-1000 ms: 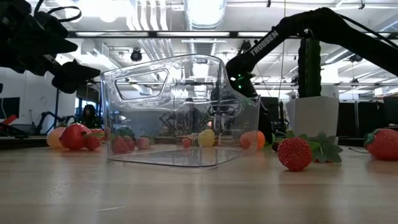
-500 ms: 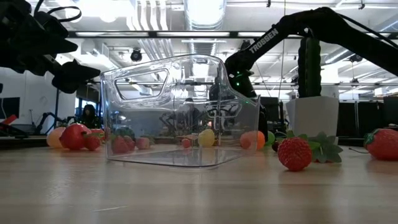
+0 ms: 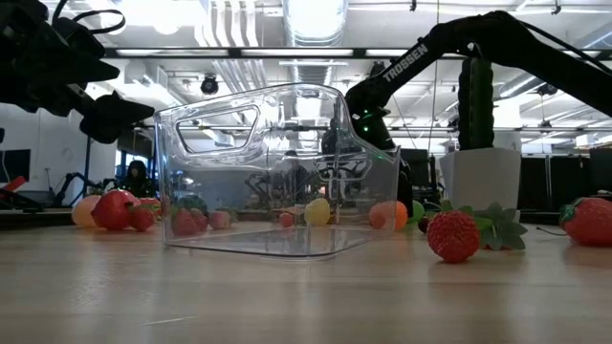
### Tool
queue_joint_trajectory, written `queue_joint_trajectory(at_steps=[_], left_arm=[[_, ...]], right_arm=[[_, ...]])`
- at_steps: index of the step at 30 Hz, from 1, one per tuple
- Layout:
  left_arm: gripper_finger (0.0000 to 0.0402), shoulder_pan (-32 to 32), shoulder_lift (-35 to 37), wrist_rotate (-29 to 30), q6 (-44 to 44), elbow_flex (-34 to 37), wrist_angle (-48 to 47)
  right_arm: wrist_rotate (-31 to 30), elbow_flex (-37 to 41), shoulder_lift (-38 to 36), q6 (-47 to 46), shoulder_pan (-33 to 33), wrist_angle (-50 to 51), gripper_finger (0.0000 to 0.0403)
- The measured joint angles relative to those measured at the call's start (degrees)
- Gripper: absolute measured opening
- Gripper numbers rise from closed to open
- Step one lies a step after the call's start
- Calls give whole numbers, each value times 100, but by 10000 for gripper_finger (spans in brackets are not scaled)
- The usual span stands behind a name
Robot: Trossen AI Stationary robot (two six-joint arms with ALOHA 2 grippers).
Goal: Pick and placing Produce into tupperware
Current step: Put the melon into the transparent bin
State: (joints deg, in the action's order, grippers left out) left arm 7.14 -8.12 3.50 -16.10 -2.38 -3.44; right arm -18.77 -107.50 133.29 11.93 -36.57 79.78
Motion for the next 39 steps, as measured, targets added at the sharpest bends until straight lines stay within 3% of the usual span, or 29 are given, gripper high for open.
queue_joint_trajectory(at_steps=[12, 19, 27, 33, 39], left_arm=[[338, 1, 2, 0, 0, 0, 0], [338, 0, 2, 1, 0, -1, 0], [338, 1, 2, -1, 0, 0, 0], [338, 0, 0, 1, 0, 1, 0], [338, 2, -2, -1, 0, 0, 0]], right_arm=[[598, 4, 0, -355, 158, 426, 231], [1829, 7, -282, -595, 292, 501, 231], [2562, 7, -1177, -1235, 565, 496, 231], [2970, 7, -2129, -1599, 1316, 227, 231], [3118, 4, -2660, -1597, 2482, -389, 231]])
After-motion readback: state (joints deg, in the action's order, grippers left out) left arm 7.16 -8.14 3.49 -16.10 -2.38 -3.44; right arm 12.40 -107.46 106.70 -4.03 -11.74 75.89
